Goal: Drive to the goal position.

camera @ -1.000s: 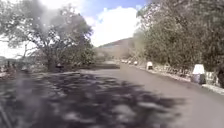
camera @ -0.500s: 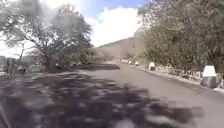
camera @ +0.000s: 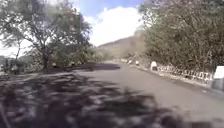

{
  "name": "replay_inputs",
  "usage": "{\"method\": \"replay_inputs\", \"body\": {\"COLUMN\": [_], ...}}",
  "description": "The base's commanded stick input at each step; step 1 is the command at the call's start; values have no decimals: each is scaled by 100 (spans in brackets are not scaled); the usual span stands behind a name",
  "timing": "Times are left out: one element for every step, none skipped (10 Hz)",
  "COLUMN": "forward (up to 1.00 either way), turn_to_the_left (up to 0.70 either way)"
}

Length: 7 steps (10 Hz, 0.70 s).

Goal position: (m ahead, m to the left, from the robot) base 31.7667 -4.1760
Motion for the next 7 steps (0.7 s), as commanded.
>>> {"method": "replay_inputs", "body": {"forward": [70, 70, 70, 70, 70, 70, 70], "turn_to_the_left": [0, 0, 0, 0, 0, 0, 0]}}
